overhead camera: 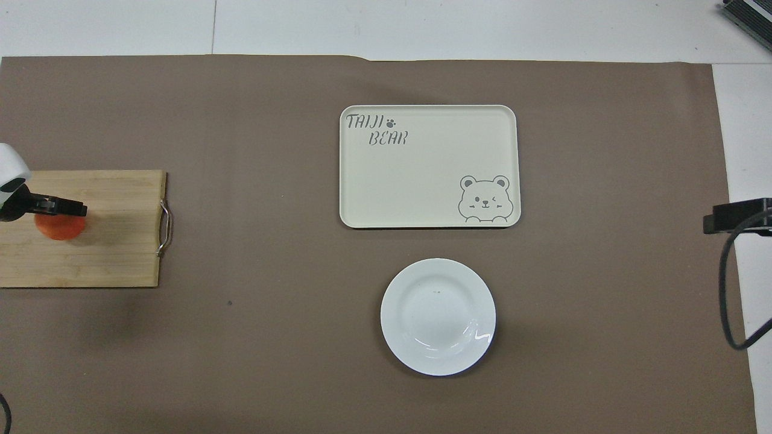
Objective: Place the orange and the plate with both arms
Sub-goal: 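Close the left gripper on the orange on the wooden board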
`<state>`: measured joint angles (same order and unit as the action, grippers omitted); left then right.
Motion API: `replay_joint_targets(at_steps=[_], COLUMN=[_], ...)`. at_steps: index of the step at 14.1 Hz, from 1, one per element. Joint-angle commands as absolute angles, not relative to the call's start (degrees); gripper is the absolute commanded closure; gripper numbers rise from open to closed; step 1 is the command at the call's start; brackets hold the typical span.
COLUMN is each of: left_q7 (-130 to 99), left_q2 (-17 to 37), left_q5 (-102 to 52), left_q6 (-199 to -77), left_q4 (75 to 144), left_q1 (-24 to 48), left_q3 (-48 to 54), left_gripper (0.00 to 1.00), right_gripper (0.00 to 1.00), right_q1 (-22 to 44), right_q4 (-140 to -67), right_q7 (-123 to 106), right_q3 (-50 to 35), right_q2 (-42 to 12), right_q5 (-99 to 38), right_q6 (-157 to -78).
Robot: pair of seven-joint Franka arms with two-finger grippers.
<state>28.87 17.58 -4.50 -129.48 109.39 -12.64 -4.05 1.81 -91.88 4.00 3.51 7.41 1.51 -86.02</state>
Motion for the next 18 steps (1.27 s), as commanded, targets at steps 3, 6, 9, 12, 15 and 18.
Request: replay_joint_targets(at_steps=[3, 6, 9, 12, 15, 18], left_q7=[32.16, 31.99, 31.46, 31.73, 31.47, 30.85], left_q2=[16.44, 15.74, 15.56, 15.56, 14.69, 11.44], left_q5=[-5.62, -5.62, -5.62, -5.62, -5.62, -5.62], left_q6=[-130.43, -130.95, -131.31, -131.22, -130.17, -129.38], left_q4=[111.27, 112.75, 113.47, 113.47, 112.33, 112.41], left_q1=[-14.59, -14.50, -13.89, -14.24, -13.46, -8.46], left_q3=[-3.78, -3.78, -3.78, -3.78, -3.61, -3.52], left_gripper=[0.00, 0.00, 0.00, 0.64, 1.00, 1.00], right_gripper=[0.00, 0.00, 0.00, 0.00, 0.00, 0.00], right_q1=[0.97, 0.97, 0.88, 0.88, 0.88, 0.88], right_q4=[-94.31, -94.31, -94.31, -94.31, -94.31, -94.57], right_q7=[2.55, 2.55, 2.46, 2.55, 2.55, 2.55], right_q3=[3.34, 3.34, 3.52, 3.52, 3.52, 3.52], right_q2=[8.61, 8.53, 8.61, 8.53, 8.53, 8.53], right_q5=[0.79, 0.79, 0.79, 0.79, 0.79, 0.79], right_q6=[-86.83, -87.19, -86.66, -87.01, -87.10, -87.01])
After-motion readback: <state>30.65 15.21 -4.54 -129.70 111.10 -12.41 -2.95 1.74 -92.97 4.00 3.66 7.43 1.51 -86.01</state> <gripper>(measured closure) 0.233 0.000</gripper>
